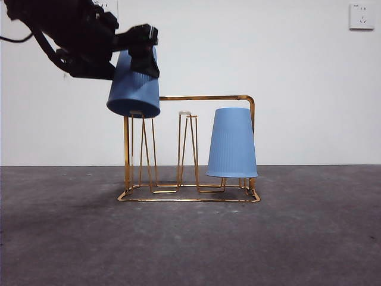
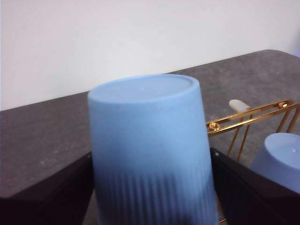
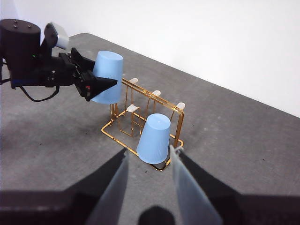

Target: Pick up cup 1,put cup 1 in the cup rack,pick up cup 2,put cup 2 in the cup rack

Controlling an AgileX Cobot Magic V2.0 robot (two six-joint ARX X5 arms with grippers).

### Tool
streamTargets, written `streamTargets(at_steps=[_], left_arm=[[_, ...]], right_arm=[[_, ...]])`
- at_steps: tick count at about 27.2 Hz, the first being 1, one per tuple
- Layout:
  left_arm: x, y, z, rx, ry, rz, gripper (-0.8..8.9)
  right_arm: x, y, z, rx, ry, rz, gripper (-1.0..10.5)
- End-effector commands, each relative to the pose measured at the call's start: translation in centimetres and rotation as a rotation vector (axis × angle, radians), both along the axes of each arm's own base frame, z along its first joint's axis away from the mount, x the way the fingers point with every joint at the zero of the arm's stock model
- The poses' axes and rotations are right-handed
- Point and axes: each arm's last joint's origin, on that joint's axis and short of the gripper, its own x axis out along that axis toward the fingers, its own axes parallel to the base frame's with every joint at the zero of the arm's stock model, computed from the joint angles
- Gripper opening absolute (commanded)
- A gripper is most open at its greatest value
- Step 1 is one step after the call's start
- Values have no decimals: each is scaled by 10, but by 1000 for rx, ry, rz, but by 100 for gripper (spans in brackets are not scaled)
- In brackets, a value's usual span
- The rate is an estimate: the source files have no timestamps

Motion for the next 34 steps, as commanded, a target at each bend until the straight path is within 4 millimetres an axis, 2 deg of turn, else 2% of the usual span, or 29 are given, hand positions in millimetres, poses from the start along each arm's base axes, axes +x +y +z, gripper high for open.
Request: streamTargets(at_steps=[1, 11, 28, 34], left_arm=[[6, 1, -8, -19, 5, -4, -6], [20, -3, -40, 13, 93, -9, -6], [33, -9, -93, 53, 261, 11, -6], [30, -7, -101, 87, 334, 16, 6]], right_arm=[[1, 0, -1, 11, 3, -23, 157], [1, 0, -1, 16, 5, -36, 157], [1, 0, -1, 15, 6, -36, 156], [1, 0, -1, 15, 5, -36, 156]])
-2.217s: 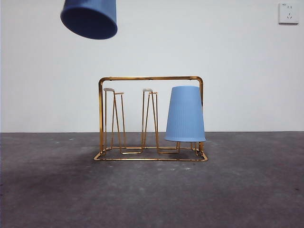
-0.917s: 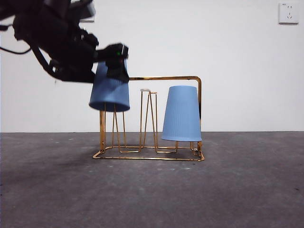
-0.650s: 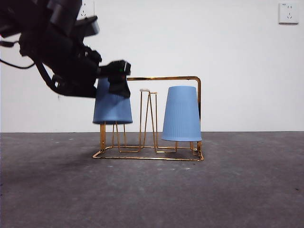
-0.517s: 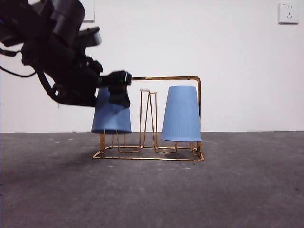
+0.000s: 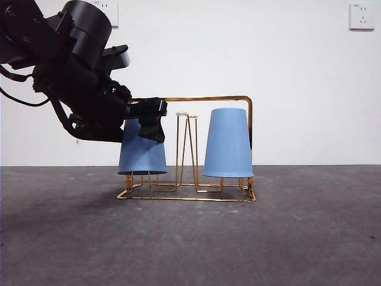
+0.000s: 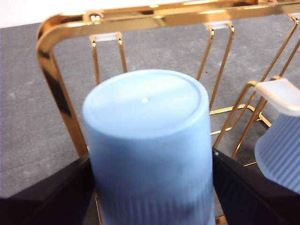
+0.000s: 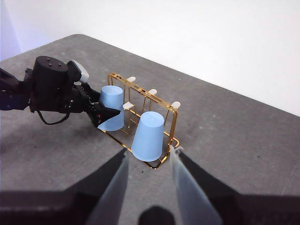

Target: Pick up cup 1,put cup 1 in the cup rack,pick up cup 2,put cup 2 in the cup rack

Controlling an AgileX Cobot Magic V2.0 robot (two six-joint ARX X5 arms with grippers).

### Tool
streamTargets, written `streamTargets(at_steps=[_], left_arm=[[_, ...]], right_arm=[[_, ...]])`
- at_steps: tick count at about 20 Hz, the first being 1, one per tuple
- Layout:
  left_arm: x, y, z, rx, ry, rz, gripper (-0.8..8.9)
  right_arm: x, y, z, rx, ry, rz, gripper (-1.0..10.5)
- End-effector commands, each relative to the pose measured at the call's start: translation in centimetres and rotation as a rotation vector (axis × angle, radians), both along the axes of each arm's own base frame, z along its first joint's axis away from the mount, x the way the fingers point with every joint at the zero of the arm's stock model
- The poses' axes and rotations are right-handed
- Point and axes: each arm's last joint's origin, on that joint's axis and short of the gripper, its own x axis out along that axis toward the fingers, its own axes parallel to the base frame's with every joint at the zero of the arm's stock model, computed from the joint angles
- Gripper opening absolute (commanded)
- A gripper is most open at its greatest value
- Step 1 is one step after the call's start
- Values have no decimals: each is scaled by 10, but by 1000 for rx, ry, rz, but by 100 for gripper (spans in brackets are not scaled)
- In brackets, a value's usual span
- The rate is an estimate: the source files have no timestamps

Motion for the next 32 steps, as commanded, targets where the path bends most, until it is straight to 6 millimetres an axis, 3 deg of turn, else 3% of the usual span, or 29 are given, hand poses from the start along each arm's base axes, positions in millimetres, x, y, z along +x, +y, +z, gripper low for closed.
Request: streamTargets(at_steps=[1, 5, 7, 13, 21, 26, 32], left_arm=[[-4, 4, -25, 50, 134, 8, 24], [-9, 6, -32, 77, 215, 0, 392], [-11, 6, -34, 75, 257, -16, 451], [-19, 10, -25, 78, 310, -16, 507], [-40, 21, 14, 81, 316, -17, 506], [-74, 37, 41, 95, 433, -53, 503], [-131, 59, 96, -43, 459, -242, 502]], right_arm=[[1, 1, -1, 9, 4, -8, 156], [1, 1, -1, 9, 4, -7, 156], [1, 1, -1, 8, 4, -7, 156], [1, 0, -1, 2, 0, -5, 156], [1, 0, -1, -8, -5, -1, 156], [1, 0, -2, -11, 1, -2, 156], [1, 1, -13, -99, 97, -5, 156]])
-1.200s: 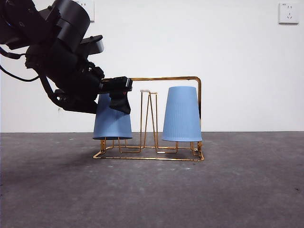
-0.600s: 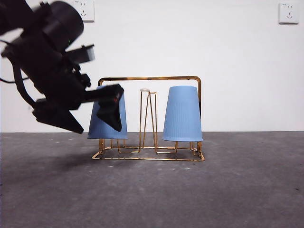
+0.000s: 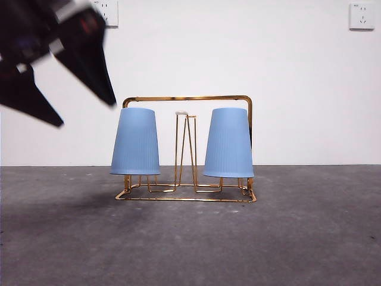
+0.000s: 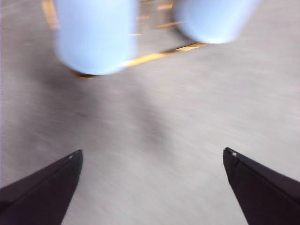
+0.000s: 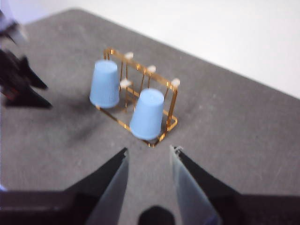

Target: Pick up cup 1,put cup 1 in the cup rack,pick up cup 2,put cup 2 in the cup rack

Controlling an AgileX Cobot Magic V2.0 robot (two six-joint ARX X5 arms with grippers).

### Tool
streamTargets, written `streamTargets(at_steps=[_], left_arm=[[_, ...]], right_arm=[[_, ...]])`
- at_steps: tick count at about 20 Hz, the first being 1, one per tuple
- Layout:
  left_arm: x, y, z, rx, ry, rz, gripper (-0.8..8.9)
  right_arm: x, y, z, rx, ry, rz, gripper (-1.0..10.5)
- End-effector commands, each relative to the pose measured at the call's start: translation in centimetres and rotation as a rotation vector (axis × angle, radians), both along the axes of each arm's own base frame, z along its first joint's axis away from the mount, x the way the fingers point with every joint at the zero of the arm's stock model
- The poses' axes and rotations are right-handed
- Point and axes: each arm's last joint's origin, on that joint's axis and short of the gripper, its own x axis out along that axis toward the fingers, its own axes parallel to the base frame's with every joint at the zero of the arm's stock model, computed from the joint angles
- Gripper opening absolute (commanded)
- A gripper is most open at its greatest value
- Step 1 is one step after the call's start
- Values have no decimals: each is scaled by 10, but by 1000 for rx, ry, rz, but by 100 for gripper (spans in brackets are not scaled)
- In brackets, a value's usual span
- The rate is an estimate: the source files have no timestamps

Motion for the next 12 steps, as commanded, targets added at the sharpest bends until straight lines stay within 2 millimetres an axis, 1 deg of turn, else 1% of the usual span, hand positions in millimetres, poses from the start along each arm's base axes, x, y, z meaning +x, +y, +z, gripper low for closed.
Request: streamTargets(at_steps=[1, 4, 5, 6, 8, 9, 10, 12], left_arm=[[-22, 8, 25, -88, 12, -70, 502], [-51, 20, 59, -164, 9, -140, 496], [-60, 24, 70, -175, -3, -148, 465], [-67, 28, 81, -184, -20, -152, 378], [-81, 35, 101, -201, -60, -155, 132], [-86, 37, 110, -211, -83, -157, 35], [-90, 39, 117, -220, -100, -161, -14], [-95, 42, 127, -233, -126, -168, -8]], right_arm=[[2, 2, -5, -34, 40, -5, 156], [4, 4, -11, -74, 110, -12, 156], [5, 5, -13, -93, 128, -12, 156], [6, 7, -14, -113, 146, -13, 156], [8, 9, -18, -148, 184, -8, 153], [10, 11, -19, -161, 210, 7, 115], [11, 14, -21, -169, 241, 31, 3], [12, 17, -23, -174, 276, 62, -9]])
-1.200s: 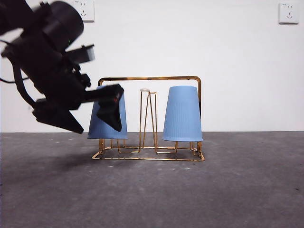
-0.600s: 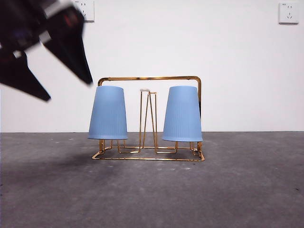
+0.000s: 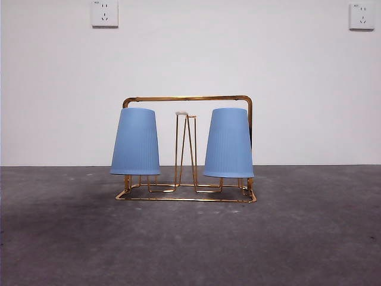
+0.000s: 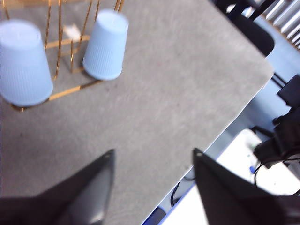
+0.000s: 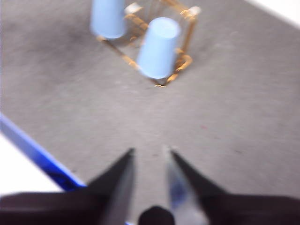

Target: Pick up cup 1,put cup 1 in the cup rack,pick up cup 2,put cup 2 in the cup rack

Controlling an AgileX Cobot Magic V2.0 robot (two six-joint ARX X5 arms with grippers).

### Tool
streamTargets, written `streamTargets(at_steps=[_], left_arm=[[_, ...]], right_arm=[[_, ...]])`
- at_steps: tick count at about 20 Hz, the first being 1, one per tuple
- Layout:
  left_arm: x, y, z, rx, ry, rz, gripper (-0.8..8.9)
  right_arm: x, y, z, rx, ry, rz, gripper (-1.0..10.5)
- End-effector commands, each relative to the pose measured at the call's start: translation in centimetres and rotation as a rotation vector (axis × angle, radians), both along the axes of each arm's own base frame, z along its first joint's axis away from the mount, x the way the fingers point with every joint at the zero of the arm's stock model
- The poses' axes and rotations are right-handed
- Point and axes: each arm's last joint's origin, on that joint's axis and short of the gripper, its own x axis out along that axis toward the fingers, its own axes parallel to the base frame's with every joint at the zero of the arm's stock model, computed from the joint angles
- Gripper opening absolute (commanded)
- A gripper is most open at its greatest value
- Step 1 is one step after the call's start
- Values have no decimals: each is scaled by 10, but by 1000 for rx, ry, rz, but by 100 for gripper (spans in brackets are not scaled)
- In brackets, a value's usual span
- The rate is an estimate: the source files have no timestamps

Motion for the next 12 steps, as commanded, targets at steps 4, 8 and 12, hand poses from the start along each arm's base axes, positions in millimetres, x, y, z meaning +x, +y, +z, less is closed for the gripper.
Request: streamTargets(at_steps=[4, 8, 12], left_arm=[[-8, 4, 17, -29, -48, -10, -8], [-9, 4, 20, -29, -50, -9, -3], [-8, 3, 19, -27, -46, -9, -3]], right_arm=[[5, 8, -5, -4, 86, 47, -9], [8, 12, -6, 3, 110, 24, 1], [10, 14, -6, 2, 106, 14, 1]])
